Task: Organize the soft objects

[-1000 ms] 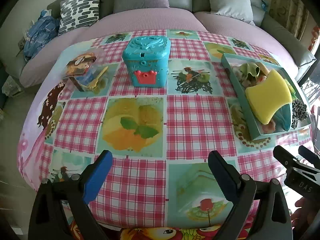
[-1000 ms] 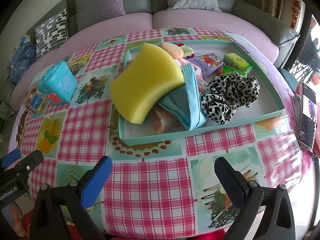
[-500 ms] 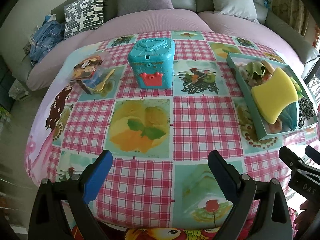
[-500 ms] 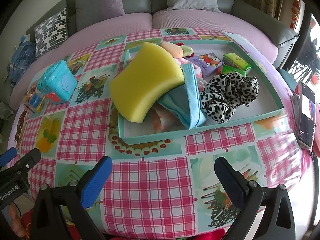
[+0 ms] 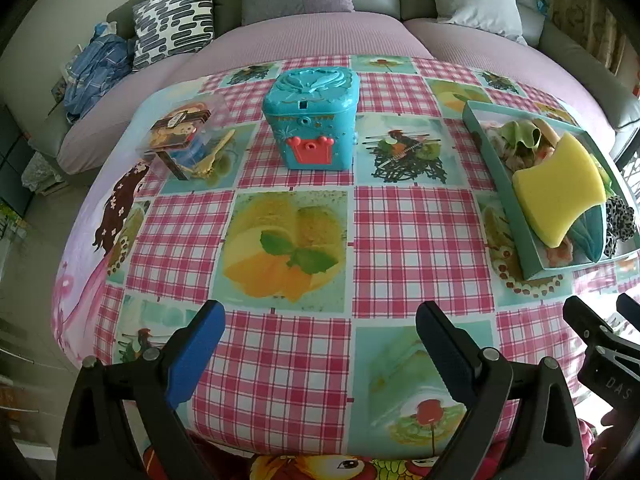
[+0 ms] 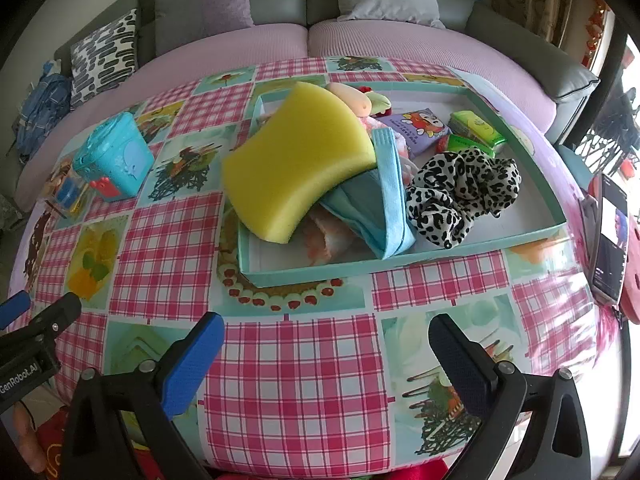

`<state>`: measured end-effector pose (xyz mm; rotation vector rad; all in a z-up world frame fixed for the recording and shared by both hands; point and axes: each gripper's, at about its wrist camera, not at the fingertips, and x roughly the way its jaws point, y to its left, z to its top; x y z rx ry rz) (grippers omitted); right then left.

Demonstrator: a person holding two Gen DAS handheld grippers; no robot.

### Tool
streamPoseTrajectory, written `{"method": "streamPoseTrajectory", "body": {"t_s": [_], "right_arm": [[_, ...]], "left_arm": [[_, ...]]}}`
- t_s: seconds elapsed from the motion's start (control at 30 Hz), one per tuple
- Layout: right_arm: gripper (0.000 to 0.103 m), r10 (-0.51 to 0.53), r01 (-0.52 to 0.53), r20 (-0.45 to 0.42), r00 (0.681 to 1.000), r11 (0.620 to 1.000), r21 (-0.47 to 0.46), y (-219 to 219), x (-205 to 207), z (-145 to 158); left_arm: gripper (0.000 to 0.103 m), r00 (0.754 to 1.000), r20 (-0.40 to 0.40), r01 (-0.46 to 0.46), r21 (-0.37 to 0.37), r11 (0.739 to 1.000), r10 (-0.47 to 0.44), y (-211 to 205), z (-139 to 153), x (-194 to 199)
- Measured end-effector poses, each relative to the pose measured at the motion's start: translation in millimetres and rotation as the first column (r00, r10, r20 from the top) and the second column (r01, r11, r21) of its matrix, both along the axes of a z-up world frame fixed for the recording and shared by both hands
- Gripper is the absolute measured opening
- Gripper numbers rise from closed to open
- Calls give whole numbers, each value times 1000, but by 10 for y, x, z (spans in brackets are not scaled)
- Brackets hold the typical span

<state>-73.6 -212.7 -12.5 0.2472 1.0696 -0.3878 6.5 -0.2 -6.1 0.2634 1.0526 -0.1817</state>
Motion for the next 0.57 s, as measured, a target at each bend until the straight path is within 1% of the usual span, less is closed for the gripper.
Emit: {"method": "streamPoseTrajectory", "body": {"t_s": [0.33,0.57], "right_arm": [[103,-5,5,-2,1000,1000,5,-16,-4,-13],[103,-5,5,-5,1000,1000,6,-20,-5,-23]], "left_arm": [[96,1000,-3,3,5,1000,-3,-7,-9,1],[96,1000,1,18,-9,1000,-18,-14,4,-5]]}}
